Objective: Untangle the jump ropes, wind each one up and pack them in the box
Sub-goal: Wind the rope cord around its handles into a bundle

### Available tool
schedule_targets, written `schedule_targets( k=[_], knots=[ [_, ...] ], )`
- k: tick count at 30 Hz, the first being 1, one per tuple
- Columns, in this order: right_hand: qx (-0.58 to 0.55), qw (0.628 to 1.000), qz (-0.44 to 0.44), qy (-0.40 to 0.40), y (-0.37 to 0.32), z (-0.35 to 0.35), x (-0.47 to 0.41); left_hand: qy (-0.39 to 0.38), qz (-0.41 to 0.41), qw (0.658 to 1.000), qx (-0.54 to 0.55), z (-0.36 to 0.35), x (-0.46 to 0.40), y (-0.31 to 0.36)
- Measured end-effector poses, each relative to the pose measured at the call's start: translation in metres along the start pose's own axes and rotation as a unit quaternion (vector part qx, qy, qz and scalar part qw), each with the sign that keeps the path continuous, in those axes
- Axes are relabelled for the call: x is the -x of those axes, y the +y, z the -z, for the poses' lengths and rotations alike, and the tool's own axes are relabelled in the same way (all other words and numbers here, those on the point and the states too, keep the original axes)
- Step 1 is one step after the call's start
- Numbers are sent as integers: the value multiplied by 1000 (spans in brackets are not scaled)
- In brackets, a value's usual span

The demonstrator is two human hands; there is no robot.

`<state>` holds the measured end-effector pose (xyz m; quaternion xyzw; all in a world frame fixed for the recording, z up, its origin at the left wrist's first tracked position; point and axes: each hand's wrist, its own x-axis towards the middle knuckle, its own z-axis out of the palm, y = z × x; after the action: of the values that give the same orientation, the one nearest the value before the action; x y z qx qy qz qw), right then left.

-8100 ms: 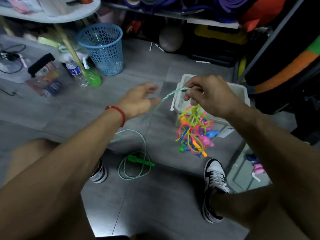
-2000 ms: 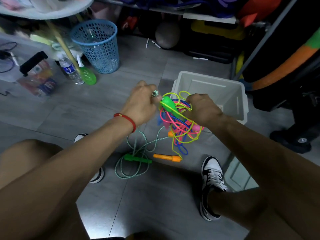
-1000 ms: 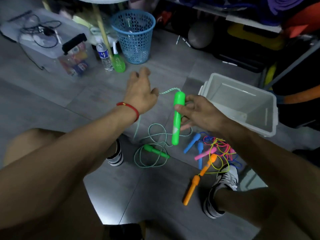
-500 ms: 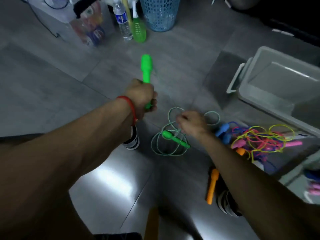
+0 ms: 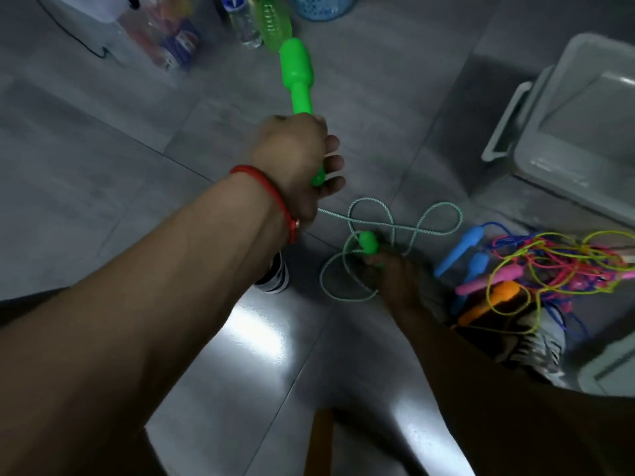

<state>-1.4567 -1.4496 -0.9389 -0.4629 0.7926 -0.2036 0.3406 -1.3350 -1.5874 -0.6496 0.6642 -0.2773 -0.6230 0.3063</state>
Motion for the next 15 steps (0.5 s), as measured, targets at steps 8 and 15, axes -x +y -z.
schedule_targets(
  k=[8,15],
  knots=[
    [-279,959,23,41,-101,135,5,-42,-81,996,-24,-26,28,7],
    [-356,926,99,-76,-181,281,73,-189,-81,971,-118,-27,82,-3]
  ],
)
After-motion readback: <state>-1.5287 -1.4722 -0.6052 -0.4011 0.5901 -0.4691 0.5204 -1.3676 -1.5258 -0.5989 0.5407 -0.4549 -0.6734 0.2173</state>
